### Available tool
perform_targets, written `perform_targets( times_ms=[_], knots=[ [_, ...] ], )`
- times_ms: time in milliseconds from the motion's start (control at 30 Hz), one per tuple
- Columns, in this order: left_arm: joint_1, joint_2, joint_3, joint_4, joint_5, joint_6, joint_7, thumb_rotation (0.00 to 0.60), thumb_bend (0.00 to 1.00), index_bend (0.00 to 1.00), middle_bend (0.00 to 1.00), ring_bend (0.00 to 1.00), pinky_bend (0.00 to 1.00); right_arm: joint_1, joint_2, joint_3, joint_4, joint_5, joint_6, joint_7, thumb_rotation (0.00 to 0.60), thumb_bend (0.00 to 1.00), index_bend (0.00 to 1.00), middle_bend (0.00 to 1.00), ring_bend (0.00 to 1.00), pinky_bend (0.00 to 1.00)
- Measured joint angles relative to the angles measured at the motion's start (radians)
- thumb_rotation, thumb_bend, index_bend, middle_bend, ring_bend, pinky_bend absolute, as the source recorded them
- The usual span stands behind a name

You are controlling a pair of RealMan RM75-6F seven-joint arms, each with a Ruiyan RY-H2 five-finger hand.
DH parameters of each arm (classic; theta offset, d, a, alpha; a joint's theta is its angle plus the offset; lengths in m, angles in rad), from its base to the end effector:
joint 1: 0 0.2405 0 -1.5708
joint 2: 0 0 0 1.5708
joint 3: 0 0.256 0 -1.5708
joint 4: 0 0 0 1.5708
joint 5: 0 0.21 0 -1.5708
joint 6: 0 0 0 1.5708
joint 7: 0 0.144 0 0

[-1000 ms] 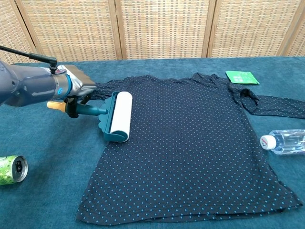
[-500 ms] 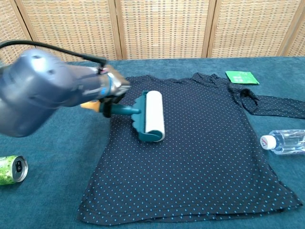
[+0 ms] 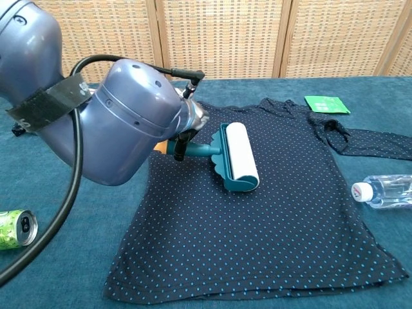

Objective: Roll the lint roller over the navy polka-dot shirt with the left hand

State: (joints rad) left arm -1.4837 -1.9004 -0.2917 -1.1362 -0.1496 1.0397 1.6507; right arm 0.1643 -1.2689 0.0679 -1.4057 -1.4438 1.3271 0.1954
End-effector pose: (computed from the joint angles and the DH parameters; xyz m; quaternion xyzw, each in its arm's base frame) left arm 0.0067 0.3971 -0.1077 -0.8302 -0.1827 -0.0127 0.5265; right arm -0.3372 -0.2125 0.1156 0.5789 -0.4621 0.3995 0.5401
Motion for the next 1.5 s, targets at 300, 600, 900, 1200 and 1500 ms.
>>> perform_targets(
  times_ms=[300, 600, 900, 1200, 1500],
  knots=[
    [0.077, 0.074, 0.043, -0.086, 0.050, 0.010, -0.033, 0.600, 1.00, 0.94, 0.83, 0.76, 0.71, 0.000, -0.002, -0.008, -0.009, -0.017, 0.009, -0.020, 0.600, 0.06, 0.00, 0.00, 0.00, 0.00],
    [0.206, 0.232, 0.132, -0.236, 0.138, 0.022, -0.138, 0.600, 1.00, 0.94, 0.83, 0.76, 0.71, -0.005, -0.007, -0.024, -0.034, -0.053, 0.032, -0.057, 0.600, 0.06, 0.00, 0.00, 0.00, 0.00],
    [0.320, 0.371, 0.212, -0.326, 0.277, 0.001, -0.298, 0.600, 0.96, 0.88, 0.79, 0.73, 0.64, -0.012, -0.010, -0.042, -0.065, -0.094, 0.064, -0.100, 0.600, 0.06, 0.00, 0.00, 0.00, 0.00],
    [0.401, 0.414, 0.272, -0.333, 0.506, -0.036, -0.471, 0.600, 0.38, 0.15, 0.12, 0.10, 0.21, -0.022, -0.010, -0.054, -0.087, -0.123, 0.093, -0.135, 0.600, 0.06, 0.00, 0.00, 0.00, 0.00],
    [0.453, 0.441, 0.296, -0.336, 0.578, -0.043, -0.578, 0.600, 0.22, 0.01, 0.00, 0.00, 0.00, -0.025, -0.008, -0.055, -0.090, -0.129, 0.105, -0.136, 0.600, 0.06, 0.00, 0.00, 0.00, 0.00]
  ],
)
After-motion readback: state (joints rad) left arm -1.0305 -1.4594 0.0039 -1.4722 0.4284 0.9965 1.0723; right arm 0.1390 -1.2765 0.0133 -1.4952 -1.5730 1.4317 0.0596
